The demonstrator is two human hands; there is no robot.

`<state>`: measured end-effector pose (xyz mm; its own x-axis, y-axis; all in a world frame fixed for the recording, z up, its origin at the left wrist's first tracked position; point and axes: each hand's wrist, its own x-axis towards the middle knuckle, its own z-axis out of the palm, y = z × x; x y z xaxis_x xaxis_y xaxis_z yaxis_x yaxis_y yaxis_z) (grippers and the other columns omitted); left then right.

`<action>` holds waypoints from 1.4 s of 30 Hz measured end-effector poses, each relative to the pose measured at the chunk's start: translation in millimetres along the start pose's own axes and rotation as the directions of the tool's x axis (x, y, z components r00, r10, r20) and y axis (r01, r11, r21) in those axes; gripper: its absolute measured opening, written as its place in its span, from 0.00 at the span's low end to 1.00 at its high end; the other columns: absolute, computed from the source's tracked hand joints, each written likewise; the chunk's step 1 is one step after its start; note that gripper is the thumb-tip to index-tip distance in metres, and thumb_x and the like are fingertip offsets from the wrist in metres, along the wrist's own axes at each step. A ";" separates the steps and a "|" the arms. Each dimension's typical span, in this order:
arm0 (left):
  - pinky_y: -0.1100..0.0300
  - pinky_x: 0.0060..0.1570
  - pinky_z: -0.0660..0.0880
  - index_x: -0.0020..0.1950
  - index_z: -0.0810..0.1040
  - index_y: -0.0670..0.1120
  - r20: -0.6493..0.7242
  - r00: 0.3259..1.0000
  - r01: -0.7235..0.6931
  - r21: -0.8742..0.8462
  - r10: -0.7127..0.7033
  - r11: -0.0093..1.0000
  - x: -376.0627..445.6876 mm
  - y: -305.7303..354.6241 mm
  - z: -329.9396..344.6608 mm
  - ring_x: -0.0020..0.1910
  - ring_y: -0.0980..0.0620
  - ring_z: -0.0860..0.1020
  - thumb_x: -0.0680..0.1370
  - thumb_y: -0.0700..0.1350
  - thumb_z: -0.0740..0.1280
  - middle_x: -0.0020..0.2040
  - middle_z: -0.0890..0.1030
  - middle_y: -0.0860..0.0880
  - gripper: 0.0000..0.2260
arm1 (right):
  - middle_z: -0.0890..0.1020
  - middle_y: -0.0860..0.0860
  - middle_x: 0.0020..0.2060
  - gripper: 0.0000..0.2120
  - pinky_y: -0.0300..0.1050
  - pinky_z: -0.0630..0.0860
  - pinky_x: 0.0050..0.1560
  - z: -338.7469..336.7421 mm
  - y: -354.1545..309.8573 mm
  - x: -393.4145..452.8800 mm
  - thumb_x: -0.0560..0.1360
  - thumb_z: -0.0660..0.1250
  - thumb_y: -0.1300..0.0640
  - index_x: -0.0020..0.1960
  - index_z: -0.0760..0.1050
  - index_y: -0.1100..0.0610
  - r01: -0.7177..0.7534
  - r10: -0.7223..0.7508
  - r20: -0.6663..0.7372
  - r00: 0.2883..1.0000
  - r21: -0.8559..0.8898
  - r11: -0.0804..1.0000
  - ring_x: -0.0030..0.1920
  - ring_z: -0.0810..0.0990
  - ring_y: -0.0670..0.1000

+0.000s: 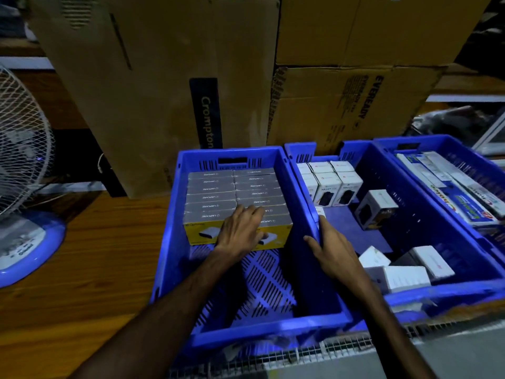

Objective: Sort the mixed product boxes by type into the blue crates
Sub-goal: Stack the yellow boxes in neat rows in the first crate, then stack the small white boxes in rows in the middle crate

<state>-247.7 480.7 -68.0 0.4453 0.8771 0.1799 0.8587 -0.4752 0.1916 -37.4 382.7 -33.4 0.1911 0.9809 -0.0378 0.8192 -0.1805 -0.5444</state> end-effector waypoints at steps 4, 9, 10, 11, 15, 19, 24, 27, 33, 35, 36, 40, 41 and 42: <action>0.47 0.52 0.78 0.61 0.73 0.49 0.009 1.000 -0.013 -0.089 0.014 0.996 -3.0 -3.1 -5.0 0.62 0.46 0.71 0.73 0.57 0.75 0.61 0.78 0.49 0.23 | 0.80 0.56 0.64 0.23 0.57 0.76 0.56 -3.0 -0.1 -1.8 0.82 0.65 0.48 0.74 0.65 0.51 0.014 -0.014 -0.005 1.000 0.039 0.999 0.63 0.78 0.63; 0.47 0.57 0.77 0.64 0.74 0.50 0.020 0.999 -0.027 -0.153 0.031 0.988 -6.4 -10.8 -15.7 0.63 0.45 0.72 0.74 0.56 0.76 0.61 0.79 0.49 0.23 | 0.82 0.56 0.63 0.24 0.58 0.78 0.56 -7.8 -2.1 -3.5 0.81 0.67 0.45 0.74 0.67 0.49 0.027 -0.027 -0.002 1.000 0.074 0.997 0.62 0.80 0.62; 0.47 0.58 0.77 0.65 0.75 0.50 0.016 0.999 -0.028 -0.162 0.031 0.986 -7.6 -11.2 -18.6 0.64 0.45 0.72 0.74 0.55 0.76 0.61 0.79 0.49 0.22 | 0.82 0.56 0.62 0.24 0.57 0.78 0.56 -8.4 -2.1 -4.0 0.81 0.67 0.45 0.74 0.68 0.50 0.029 -0.029 -0.006 1.000 0.079 0.996 0.62 0.80 0.61; 0.46 0.58 0.77 0.65 0.76 0.50 0.008 0.999 -0.031 -0.171 0.033 0.985 -9.3 -10.8 -21.4 0.64 0.44 0.72 0.75 0.54 0.76 0.61 0.80 0.48 0.22 | 0.83 0.56 0.62 0.24 0.56 0.78 0.56 -9.8 -3.1 -5.7 0.80 0.67 0.45 0.73 0.69 0.50 0.031 -0.031 -0.011 0.999 0.079 0.996 0.62 0.81 0.61; 0.48 0.58 0.77 0.64 0.80 0.50 -0.082 0.995 -0.073 -0.226 0.056 0.971 -19.1 -3.8 -31.0 0.62 0.46 0.73 0.74 0.55 0.76 0.58 0.82 0.50 0.20 | 0.83 0.53 0.63 0.22 0.54 0.78 0.57 -14.8 -3.3 -19.7 0.80 0.68 0.43 0.71 0.72 0.49 0.056 -0.054 -0.034 0.998 0.075 0.996 0.62 0.81 0.58; 0.52 0.55 0.75 0.56 0.82 0.51 -0.126 0.986 -0.150 -0.379 0.109 0.913 -28.3 20.1 -40.0 0.56 0.50 0.74 0.75 0.54 0.76 0.53 0.82 0.52 0.13 | 0.83 0.53 0.64 0.23 0.49 0.76 0.56 -23.0 -0.4 -41.4 0.79 0.71 0.48 0.72 0.75 0.53 0.069 -0.065 -0.062 0.996 0.058 0.996 0.64 0.81 0.56; 0.52 0.51 0.78 0.53 0.83 0.53 -0.076 0.980 -0.191 -0.604 0.183 0.774 -40.7 63.4 -37.7 0.49 0.55 0.79 0.74 0.54 0.77 0.46 0.83 0.57 0.11 | 0.83 0.52 0.60 0.19 0.48 0.75 0.58 -38.0 18.4 -82.3 0.78 0.72 0.47 0.65 0.80 0.56 0.027 -0.026 -0.171 0.985 0.001 1.000 0.60 0.81 0.54; 0.58 0.47 0.78 0.52 0.84 0.51 -0.096 0.974 -0.214 -0.675 0.204 0.706 -46.3 94.4 -41.9 0.45 0.57 0.80 0.75 0.52 0.77 0.45 0.84 0.56 0.09 | 0.84 0.46 0.54 0.12 0.46 0.76 0.56 -47.0 35.6 -104.8 0.78 0.73 0.53 0.60 0.83 0.54 0.059 -0.043 -0.265 0.963 0.053 0.997 0.58 0.81 0.49; 0.68 0.44 0.70 0.52 0.84 0.49 -0.154 0.963 -0.267 -0.652 0.221 0.710 -34.2 146.9 -50.0 0.46 0.56 0.79 0.76 0.51 0.77 0.46 0.83 0.56 0.09 | 0.85 0.44 0.55 0.11 0.48 0.80 0.57 -76.4 78.5 -102.8 0.79 0.70 0.53 0.60 0.83 0.52 0.147 -0.089 -0.339 0.937 0.150 0.978 0.57 0.82 0.42; 0.70 0.42 0.69 0.52 0.84 0.50 -0.149 0.972 -0.233 -0.657 0.179 0.717 -24.9 161.4 -49.0 0.46 0.55 0.79 0.76 0.52 0.77 0.46 0.82 0.57 0.09 | 0.86 0.44 0.53 0.09 0.45 0.80 0.56 -90.5 93.6 -97.0 0.80 0.70 0.53 0.59 0.83 0.53 0.186 -0.107 -0.342 0.933 0.205 0.961 0.55 0.83 0.41; 0.71 0.41 0.68 0.52 0.84 0.50 -0.147 0.976 -0.216 -0.663 0.158 0.716 -21.3 169.6 -47.5 0.46 0.54 0.80 0.76 0.51 0.77 0.45 0.82 0.56 0.08 | 0.86 0.44 0.52 0.09 0.44 0.81 0.56 -97.8 102.5 -93.9 0.80 0.71 0.53 0.59 0.83 0.53 0.203 -0.115 -0.343 0.932 0.232 0.951 0.54 0.84 0.41; 0.65 0.40 0.74 0.50 0.85 0.48 -0.136 0.988 -0.141 -0.666 0.066 0.733 -12.2 193.8 -27.8 0.44 0.53 0.82 0.74 0.50 0.78 0.44 0.84 0.55 0.09 | 0.87 0.44 0.51 0.09 0.48 0.83 0.53 -126.2 148.3 -79.5 0.79 0.71 0.53 0.57 0.84 0.54 0.219 -0.123 -0.311 0.942 0.297 0.929 0.51 0.85 0.43; 0.64 0.40 0.75 0.50 0.86 0.48 -0.144 0.989 -0.123 -0.673 0.035 0.729 -11.1 197.9 -22.9 0.43 0.53 0.82 0.74 0.49 0.78 0.43 0.85 0.54 0.08 | 0.87 0.44 0.50 0.08 0.48 0.83 0.51 -133.9 159.2 -75.0 0.79 0.71 0.54 0.57 0.84 0.54 0.218 -0.125 -0.302 0.945 0.298 0.929 0.50 0.85 0.42; 0.64 0.40 0.76 0.49 0.86 0.47 -0.155 0.988 -0.110 -0.681 0.004 0.724 -10.7 198.8 -19.0 0.42 0.53 0.82 0.74 0.48 0.77 0.42 0.85 0.53 0.07 | 0.87 0.43 0.50 0.07 0.47 0.83 0.50 -140.3 166.5 -71.1 0.79 0.71 0.55 0.56 0.84 0.53 0.221 -0.132 -0.289 0.948 0.302 0.927 0.50 0.85 0.40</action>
<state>-86.6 375.5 -13.5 0.4037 0.8541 0.3281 0.4004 -0.4873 0.7760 161.3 272.6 -3.8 0.2294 0.9326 0.2785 0.6387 0.0717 -0.7661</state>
